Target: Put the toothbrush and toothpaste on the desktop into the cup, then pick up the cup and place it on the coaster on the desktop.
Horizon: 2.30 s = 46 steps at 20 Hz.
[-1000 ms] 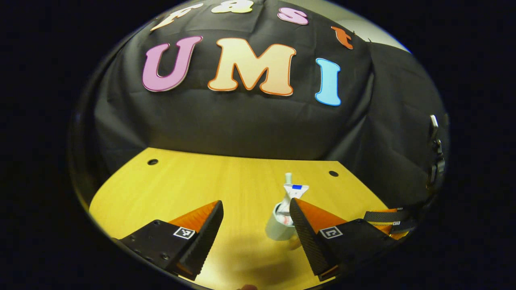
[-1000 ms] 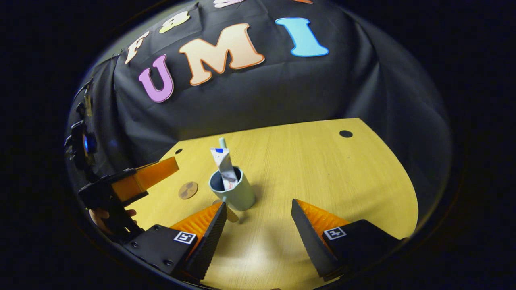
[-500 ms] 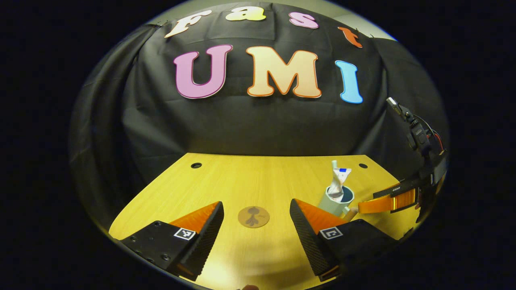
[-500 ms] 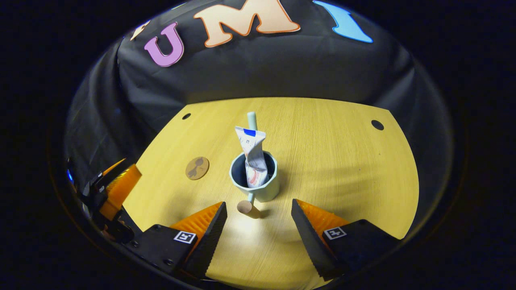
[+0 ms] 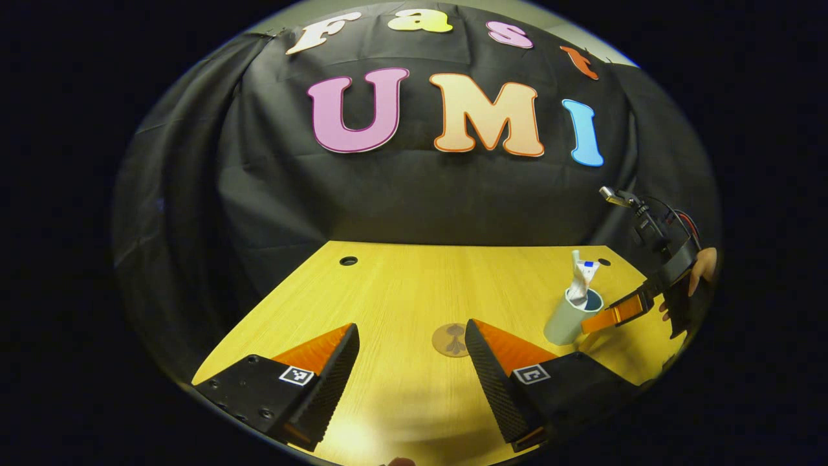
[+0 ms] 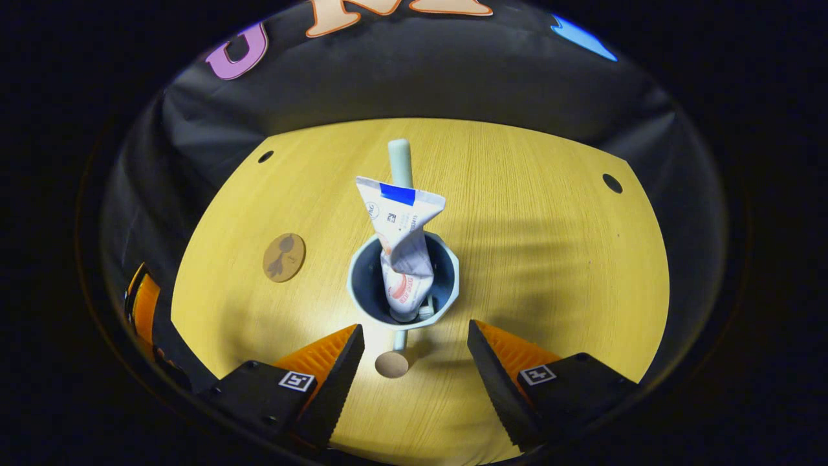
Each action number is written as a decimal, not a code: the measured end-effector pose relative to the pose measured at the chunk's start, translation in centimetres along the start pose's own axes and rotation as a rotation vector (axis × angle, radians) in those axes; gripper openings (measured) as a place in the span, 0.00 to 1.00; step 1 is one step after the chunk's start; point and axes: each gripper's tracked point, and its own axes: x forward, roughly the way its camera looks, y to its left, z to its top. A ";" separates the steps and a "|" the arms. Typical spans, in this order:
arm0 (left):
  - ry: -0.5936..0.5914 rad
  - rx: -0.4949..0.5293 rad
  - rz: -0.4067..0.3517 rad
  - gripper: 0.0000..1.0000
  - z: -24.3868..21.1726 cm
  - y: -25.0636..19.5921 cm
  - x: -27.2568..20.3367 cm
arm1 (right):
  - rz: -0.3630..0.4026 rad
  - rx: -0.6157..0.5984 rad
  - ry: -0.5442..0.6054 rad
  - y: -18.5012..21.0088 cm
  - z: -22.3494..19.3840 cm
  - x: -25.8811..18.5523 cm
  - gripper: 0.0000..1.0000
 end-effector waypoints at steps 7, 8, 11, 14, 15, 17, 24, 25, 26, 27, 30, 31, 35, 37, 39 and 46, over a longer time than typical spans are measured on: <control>0.018 -0.019 0.027 0.95 -0.8 3.0 -0.3 | -0.011 -0.009 0.101 0.2 -0.6 2.0 0.87; 0.020 -0.021 0.030 0.95 -0.9 3.4 -0.2 | 0.005 -0.004 0.116 0.6 -0.8 2.2 0.84; 0.024 -0.030 0.036 0.95 -1.1 4.3 0.0 | -0.016 -0.035 0.150 0.4 -1.1 2.2 0.62; 0.031 -0.038 0.038 0.95 -1.3 4.9 0.2 | -0.017 -0.047 0.173 -0.1 -1.9 2.9 0.43; 0.033 -0.040 0.037 0.95 -1.4 5.1 0.3 | -0.023 -0.063 0.176 -0.5 -1.9 3.1 0.27; 0.034 -0.042 0.032 0.95 -1.4 5.4 0.6 | -0.034 -0.087 0.173 -0.3 -1.9 3.1 0.27; 0.034 -0.036 0.018 0.95 -1.3 6.6 1.4 | -0.002 -0.062 0.139 0.1 -0.8 1.7 0.23; 0.036 -0.037 0.014 0.95 -1.4 6.7 1.5 | 0.003 -0.057 0.131 0.0 -0.7 1.6 0.21; 0.038 -0.036 0.012 0.95 -1.4 6.9 1.6 | 0.010 -0.058 0.127 -0.2 -0.6 1.7 0.23; 0.038 -0.036 0.010 0.95 -1.4 7.1 1.7 | 0.016 -0.060 0.125 -0.1 -0.7 1.7 0.21; 0.039 -0.036 0.007 0.95 -1.5 7.9 2.0 | 0.037 -0.059 0.119 0.1 -0.7 1.6 0.21; 0.040 -0.036 0.006 0.95 -1.5 8.2 2.1 | 0.042 -0.058 0.116 0.1 -0.5 1.7 0.23; 0.045 -0.035 0.010 0.95 -1.6 9.6 2.1 | 0.072 -0.076 0.112 0.4 -0.7 1.7 0.23; 0.048 -0.037 0.012 0.95 -1.8 10.3 2.4 | 0.088 -0.090 0.110 0.4 -0.7 1.8 0.21; 0.053 -0.041 0.014 0.95 -2.0 11.1 2.7 | 0.101 -0.103 0.109 0.3 -0.7 1.8 0.24; 0.063 -0.057 0.026 0.95 -2.7 13.6 3.0 | 0.110 -0.150 0.116 -0.2 -0.5 1.7 0.23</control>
